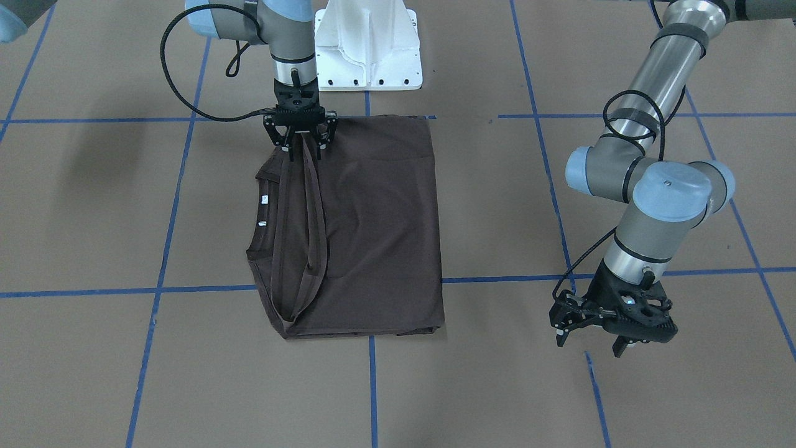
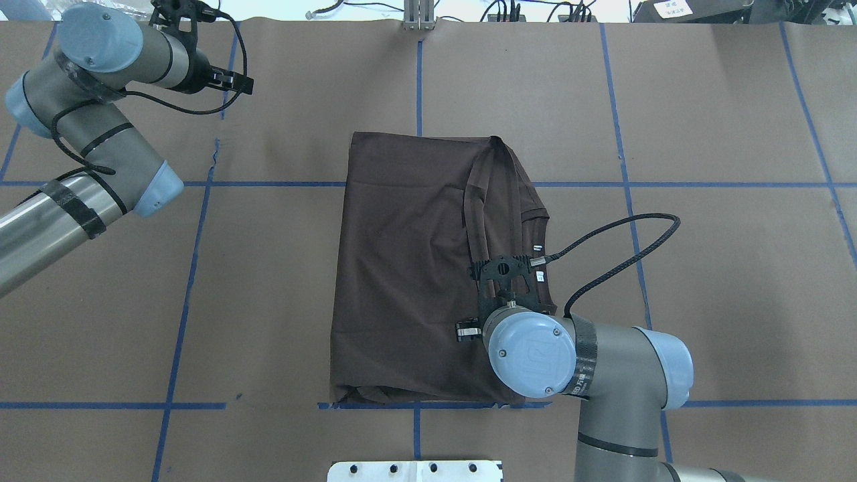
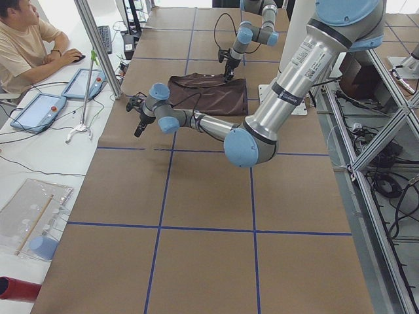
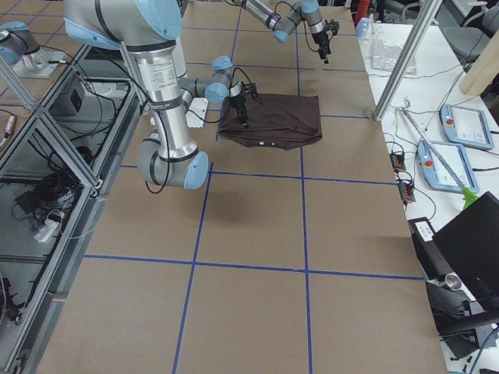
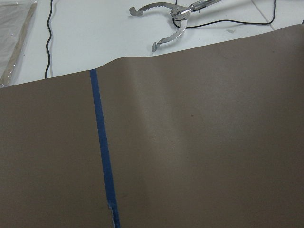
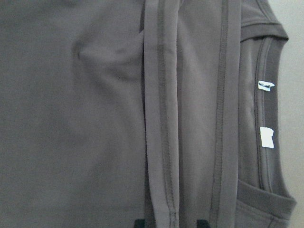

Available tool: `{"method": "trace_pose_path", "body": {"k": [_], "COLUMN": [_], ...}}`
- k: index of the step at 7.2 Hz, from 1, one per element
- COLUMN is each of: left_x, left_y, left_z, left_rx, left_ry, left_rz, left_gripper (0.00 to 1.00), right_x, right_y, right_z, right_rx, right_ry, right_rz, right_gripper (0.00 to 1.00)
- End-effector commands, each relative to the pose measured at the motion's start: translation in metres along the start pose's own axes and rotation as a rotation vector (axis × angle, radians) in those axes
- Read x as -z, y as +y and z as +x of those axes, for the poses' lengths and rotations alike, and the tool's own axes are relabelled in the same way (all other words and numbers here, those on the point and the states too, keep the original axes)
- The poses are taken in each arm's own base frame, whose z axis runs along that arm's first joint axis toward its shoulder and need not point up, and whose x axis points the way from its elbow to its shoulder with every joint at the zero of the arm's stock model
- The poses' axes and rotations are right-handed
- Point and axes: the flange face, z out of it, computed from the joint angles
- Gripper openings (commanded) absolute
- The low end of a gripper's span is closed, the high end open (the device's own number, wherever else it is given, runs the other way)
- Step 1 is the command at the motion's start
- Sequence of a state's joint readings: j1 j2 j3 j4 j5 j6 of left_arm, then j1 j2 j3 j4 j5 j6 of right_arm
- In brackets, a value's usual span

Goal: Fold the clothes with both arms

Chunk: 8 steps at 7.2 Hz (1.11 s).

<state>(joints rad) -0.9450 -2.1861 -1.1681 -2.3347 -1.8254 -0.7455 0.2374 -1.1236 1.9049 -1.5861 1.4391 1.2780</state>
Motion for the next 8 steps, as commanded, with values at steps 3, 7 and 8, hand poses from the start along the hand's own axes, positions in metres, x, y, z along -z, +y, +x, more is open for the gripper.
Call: {"method": "trace_pose_path", "body": {"k": [3, 7, 8], "left_x": [0.001, -0.001, -0.002], "left_y": [-0.001, 0.001, 0.003], "left_z": [0.001, 0.005, 0.005], "left_rx": [0.001, 0.008, 0.008], "left_ry": [0.001, 0.006, 0.005], "left_rz": [0.002, -0.002, -0.004], "left_gripper": [1.00, 1.00, 1.00], "right_x": [-0.006, -0.001, -0.004], "right_y": [0.016, 0.013, 0.023], "right_z": [-0.003, 0.031, 0.052], "right_rx": [0.018, -0.007, -0.014], "right_ry": [0.002, 0.023, 0.050], "right_rz": [-0.031, -0.014, -0.004], "right_gripper": [0.00, 0.00, 0.00]}}
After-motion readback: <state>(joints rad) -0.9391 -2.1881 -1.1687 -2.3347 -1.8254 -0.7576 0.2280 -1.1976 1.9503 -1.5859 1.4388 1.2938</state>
